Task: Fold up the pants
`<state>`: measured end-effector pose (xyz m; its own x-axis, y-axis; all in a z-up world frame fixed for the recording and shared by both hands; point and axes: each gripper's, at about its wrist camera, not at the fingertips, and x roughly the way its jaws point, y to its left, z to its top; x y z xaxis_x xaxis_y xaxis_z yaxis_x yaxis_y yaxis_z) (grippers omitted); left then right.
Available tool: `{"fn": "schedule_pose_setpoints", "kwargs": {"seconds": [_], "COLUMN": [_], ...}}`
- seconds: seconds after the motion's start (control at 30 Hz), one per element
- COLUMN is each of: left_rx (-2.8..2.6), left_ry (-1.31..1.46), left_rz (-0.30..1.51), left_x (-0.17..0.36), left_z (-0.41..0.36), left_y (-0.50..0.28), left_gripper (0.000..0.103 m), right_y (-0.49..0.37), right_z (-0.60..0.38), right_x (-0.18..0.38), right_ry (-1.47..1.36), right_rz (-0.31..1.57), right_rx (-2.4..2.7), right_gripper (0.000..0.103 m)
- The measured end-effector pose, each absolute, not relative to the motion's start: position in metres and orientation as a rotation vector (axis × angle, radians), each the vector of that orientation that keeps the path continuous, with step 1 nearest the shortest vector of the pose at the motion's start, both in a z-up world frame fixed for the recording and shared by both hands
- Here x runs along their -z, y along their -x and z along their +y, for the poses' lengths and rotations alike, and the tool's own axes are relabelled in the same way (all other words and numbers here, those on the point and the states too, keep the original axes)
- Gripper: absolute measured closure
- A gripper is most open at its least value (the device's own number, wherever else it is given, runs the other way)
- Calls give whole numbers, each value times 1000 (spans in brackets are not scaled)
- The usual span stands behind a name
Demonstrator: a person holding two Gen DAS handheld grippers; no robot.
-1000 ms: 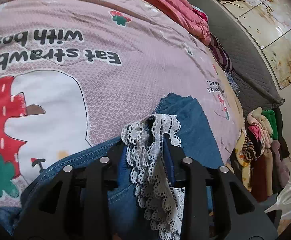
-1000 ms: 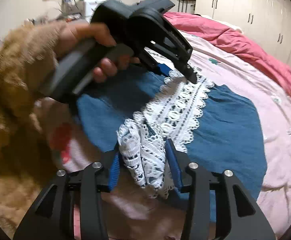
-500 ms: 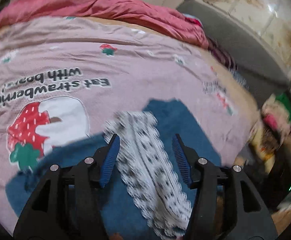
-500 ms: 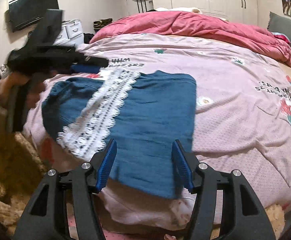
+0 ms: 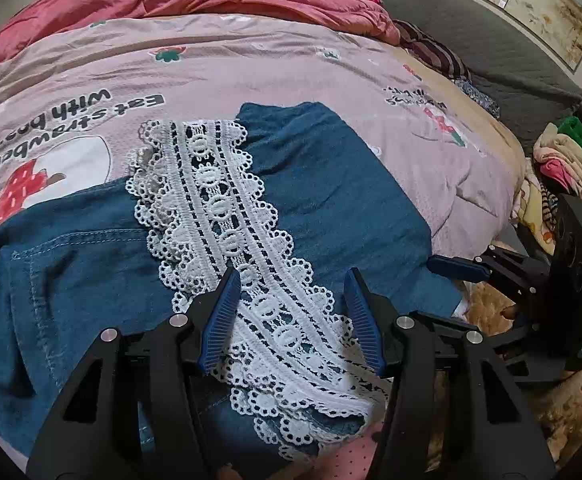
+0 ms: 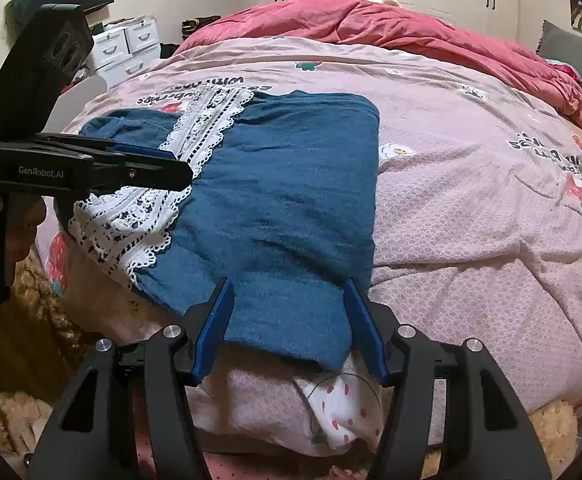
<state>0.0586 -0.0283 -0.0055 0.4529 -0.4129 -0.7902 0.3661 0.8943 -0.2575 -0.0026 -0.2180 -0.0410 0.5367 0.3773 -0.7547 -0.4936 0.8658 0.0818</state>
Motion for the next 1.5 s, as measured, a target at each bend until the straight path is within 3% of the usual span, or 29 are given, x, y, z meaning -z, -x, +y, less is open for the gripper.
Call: {"fn": "schedule_pose_setpoints", "kwargs": {"seconds": [0.1,0.13,0.17,0.4,0.5,0.77,1.17,1.5], "left_rx": [454,443,428,406,401,384,326,196], "left_ry": [41,35,27,28,34,71,-65,79], "left_rz": [960,954,945,904,894,912,982,840], "left_x": [-3,-5,-8,-21,-24,-18,11,-29], "left_z": [-26,-26,-25,-19,-17,-9,-18,40], "left_y": [-51,-49,-47,-37,-34,-27,-20,10], "left_gripper": [51,42,40,40,40,39,38,33], "right_y": [5,5,4,-15,-29,-84,-153,-129], "right_z": [-227,-232,-237,-244,-236,-198,-166,-152], "right_x": [28,24,19,-2,-11,-21,37,-20], "right_ry": [91,60,36,50,70,124,158,182], "right_rz": [874,870,864,815,795,809,1017,887], "right_rx": [-528,-527,-523,-463,-458,-527,-565,-637], "right_gripper": [46,46,46,46,35,35,32,31]}}
